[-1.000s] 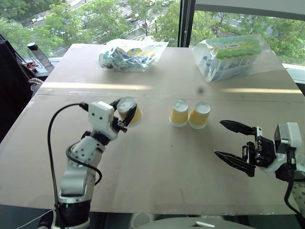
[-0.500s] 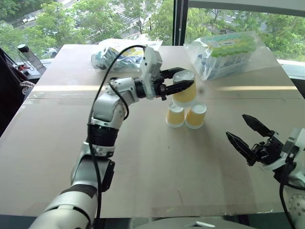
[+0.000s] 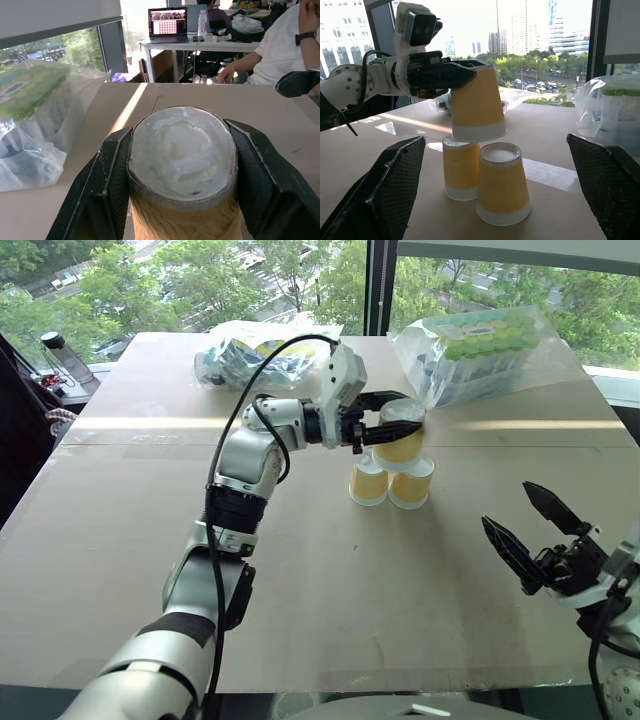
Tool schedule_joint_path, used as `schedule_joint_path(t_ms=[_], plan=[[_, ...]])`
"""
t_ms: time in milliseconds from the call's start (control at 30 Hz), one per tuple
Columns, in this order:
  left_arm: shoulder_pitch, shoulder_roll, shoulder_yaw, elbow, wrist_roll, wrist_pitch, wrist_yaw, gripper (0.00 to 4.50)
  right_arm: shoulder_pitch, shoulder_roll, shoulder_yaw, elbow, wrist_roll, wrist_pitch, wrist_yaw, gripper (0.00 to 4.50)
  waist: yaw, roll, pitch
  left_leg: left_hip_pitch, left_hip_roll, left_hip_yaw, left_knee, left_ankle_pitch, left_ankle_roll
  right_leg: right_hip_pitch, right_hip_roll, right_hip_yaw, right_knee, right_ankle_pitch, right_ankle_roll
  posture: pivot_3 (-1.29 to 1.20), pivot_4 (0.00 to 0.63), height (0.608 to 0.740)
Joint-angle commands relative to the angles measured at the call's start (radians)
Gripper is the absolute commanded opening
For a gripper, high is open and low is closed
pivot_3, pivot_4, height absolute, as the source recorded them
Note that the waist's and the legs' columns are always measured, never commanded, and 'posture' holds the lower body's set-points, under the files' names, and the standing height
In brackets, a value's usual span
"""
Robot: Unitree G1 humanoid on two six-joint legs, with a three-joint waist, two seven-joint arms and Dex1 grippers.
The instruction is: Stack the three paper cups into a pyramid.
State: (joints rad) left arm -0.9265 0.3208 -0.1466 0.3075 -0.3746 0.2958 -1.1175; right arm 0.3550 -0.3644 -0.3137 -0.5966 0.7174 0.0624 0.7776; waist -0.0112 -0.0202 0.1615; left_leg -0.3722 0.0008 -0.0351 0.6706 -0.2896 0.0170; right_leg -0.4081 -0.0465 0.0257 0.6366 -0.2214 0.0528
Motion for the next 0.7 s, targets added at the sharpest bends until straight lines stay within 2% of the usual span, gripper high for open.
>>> schedule_joint_path(t_ms=[33,67,100,200,400,533,633,700], plan=[[-0.013,-0.008,0.016,-0.009,0.006,-0.03,-0.001,2.34,0.005,-0.012,-0.013,-0.038,0.026,-0.021,0.01,4.5,0.0,0.0,0.0,0.0,0.0,0.0,0.0,0.0,0.0,0.0,0.0,0.0,0.0,0.0,0.0,0.0,0.15,0.74],[-0.015,-0.011,0.018,-0.004,0.013,-0.042,0.008,2.34,0.005,-0.015,-0.009,-0.038,0.026,-0.02,0.014,4.5,0.0,0.0,0.0,0.0,0.0,0.0,0.0,0.0,0.0,0.0,0.0,0.0,0.0,0.0,0.0,0.0,0.15,0.74],[-0.017,-0.013,0.02,0.0,0.018,-0.05,0.014,3.28,0.005,-0.018,-0.007,-0.038,0.027,-0.02,0.017,4.5,0.0,0.0,0.0,0.0,0.0,0.0,0.0,0.0,0.0,0.0,0.0,0.0,0.0,0.0,0.0,0.0,0.15,0.74],[-0.005,-0.013,0.021,-0.012,0.02,-0.045,0.017,4.46,0.005,-0.025,-0.001,-0.041,0.036,-0.012,0.019,4.5,0.0,0.0,0.0,0.0,0.0,0.0,0.0,0.0,0.0,0.0,0.0,0.0,0.0,0.0,0.0,0.0,0.15,0.74],[-0.011,-0.023,0.068,-0.046,0.003,-0.078,0.069,4.46,0.004,-0.033,0.003,-0.038,0.036,-0.01,0.021,4.5,0.0,0.0,0.0,0.0,0.0,0.0,0.0,0.0,0.0,0.0,0.0,0.0,0.0,0.0,0.0,0.0,0.15,0.74],[0.02,-0.018,0.131,-0.199,-0.091,-0.011,0.09,4.46,0.003,-0.034,0.007,-0.024,0.031,-0.011,0.029,4.5,0.0,0.0,0.0,0.0,0.0,0.0,0.0,0.0,0.0,0.0,0.0,0.0,0.0,0.0,0.0,0.0,0.15,0.74],[0.106,0.054,0.184,-0.368,-0.175,0.098,0.096,4.46,0.013,-0.052,0.011,0.008,0.01,-0.018,0.062,4.5,-0.004,0.001,0.0,0.001,0.001,-0.002,-0.001,0.0,0.0,0.0,0.0,0.002,0.001,0.0,0.0,0.0,0.15,0.74],[0.229,0.138,0.251,-0.483,-0.234,0.206,0.131,4.46,0.026,-0.074,0.009,0.049,-0.025,-0.024,0.082,4.5,-0.008,0.001,0.0,0.003,0.002,-0.001,-0.001,0.0,0.0,0.0,0.0,0.004,0.001,0.0,0.0,0.0,0.15,0.74]])
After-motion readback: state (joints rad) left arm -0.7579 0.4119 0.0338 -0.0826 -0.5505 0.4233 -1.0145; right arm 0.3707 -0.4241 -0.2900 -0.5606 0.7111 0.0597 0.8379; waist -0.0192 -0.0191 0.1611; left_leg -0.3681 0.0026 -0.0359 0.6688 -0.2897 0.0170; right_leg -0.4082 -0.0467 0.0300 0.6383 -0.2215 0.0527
